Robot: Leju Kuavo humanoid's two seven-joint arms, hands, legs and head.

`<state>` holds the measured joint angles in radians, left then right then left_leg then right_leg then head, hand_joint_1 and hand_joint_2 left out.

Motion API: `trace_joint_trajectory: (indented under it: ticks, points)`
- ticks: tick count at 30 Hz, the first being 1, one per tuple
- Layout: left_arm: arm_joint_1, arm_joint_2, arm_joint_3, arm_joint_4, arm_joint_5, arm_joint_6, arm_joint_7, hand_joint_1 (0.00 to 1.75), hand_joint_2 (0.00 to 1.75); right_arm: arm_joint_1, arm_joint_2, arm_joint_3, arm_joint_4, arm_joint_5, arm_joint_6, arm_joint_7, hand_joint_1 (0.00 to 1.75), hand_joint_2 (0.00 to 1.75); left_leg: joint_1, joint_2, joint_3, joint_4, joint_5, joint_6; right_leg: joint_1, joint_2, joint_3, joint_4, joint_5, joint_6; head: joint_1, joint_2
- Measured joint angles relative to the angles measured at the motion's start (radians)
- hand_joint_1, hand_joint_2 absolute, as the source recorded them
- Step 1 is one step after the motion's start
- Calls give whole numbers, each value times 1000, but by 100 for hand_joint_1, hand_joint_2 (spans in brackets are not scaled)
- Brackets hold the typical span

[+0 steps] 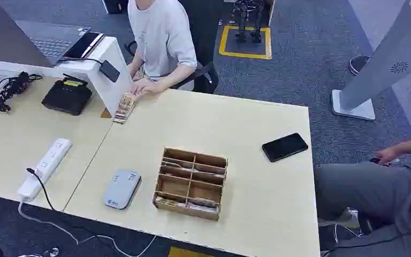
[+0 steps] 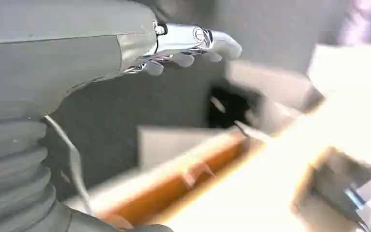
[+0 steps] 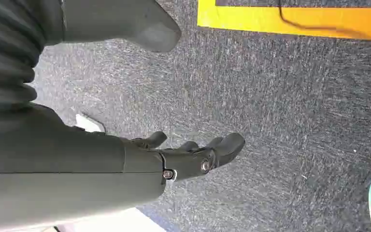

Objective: Pass the card to the sensor for recognition and then transmit it.

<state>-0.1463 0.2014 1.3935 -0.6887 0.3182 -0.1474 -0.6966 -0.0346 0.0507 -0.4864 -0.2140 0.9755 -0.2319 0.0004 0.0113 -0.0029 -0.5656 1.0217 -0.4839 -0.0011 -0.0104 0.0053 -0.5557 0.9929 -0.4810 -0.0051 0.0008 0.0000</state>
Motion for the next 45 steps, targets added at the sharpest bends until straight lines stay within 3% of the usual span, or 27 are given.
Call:
trace_joint_trajectory:
  ticks: [2, 4, 5, 7, 9, 10, 12, 13, 15, 20, 24, 45]
  points:
    - [0, -27, -44, -108, 2, -32, 7, 0, 175, 0, 1, -9, 0, 13, -5, -1, 0, 175, 0, 0, 0, 0, 0, 0, 0, 0, -1, 0, 0, 0, 0, 0]
    - [3, -62, -124, -266, -47, -19, 24, 0, 175, 1, 3, -19, 2, 18, -22, -24, 0, 175, 0, -1, 2, 3, 2, 1, 0, -1, -5, 0, 0, 0, 0, 0]
    - [7, -72, -176, -363, -128, 35, 19, 0, 175, 2, 3, -26, 2, 16, -27, -53, 0, 175, 4, 1, 2, 8, 1, 0, 4, 1, -9, -2, 2, -1, -3, 0]
    - [-42, -107, -343, -525, -425, 273, 25, 0, 175, 2, 3, -42, 3, 11, -29, -101, 0, 175, 5, -3, -4, 10, 3, 3, 6, -2, -10, -3, 4, 2, -2, 0]
    - [-67, -119, -609, -612, -720, 434, 38, 0, 175, -1, 0, -52, 3, 13, -29, -113, 0, 175, 3, -11, -8, 7, 4, 5, 4, -11, -6, -2, 4, 3, -3, 0]
    - [-66, -118, -779, -653, -817, 466, 30, 0, 175, -1, 0, -57, 3, 14, -29, -113, 0, 175, 3, -14, -11, 7, 5, 5, 4, -15, 0, -1, 5, 4, -3, 0]
    - [-57, -113, -1020, -700, -852, 477, 11, 0, 175, 0, -1, -65, 3, 18, -29, -113, 0, 175, 3, -13, -12, 7, 7, 6, 3, -14, 0, -1, 8, 5, -2, 0]
    - [-49, -115, -1128, -727, -791, 478, 5, 0, 175, 1, -2, -68, 3, 19, -29, -113, 0, 175, 3, -8, -12, 8, 7, 6, 3, -8, -1, -1, 11, 3, 0, 0]
    - [-46, -109, -1239, -762, -697, 484, 4, 0, 175, 9, -2, -71, 4, 19, -29, -112, 0, 175, 2, 2, -11, 9, 6, 7, 2, 3, -4, -3, 14, 6, -1, 0]
    - [-39, -109, -1318, -817, -677, 496, 3, 0, 175, 16, -2, -77, 7, 23, -29, -112, 0, 175, 1, 2, -12, 9, 6, 7, 2, 2, -7, -3, 13, 7, -1, 0]
    - [-4, -98, -1335, -833, -746, 500, 9, 0, 175, 17, -4, -78, 8, 38, -25, -111, 0, 175, 1, 2, -12, 8, 6, 7, 1, 3, -7, -3, 13, 7, -1, 0]
    - [46, -75, -1335, -844, -709, 494, 3, 0, 175, 16, -6, -81, 9, 50, -25, -112, 0, 175, 1, 2, -13, 8, 6, 7, 1, 1, -7, -3, 12, 7, -1, 0]
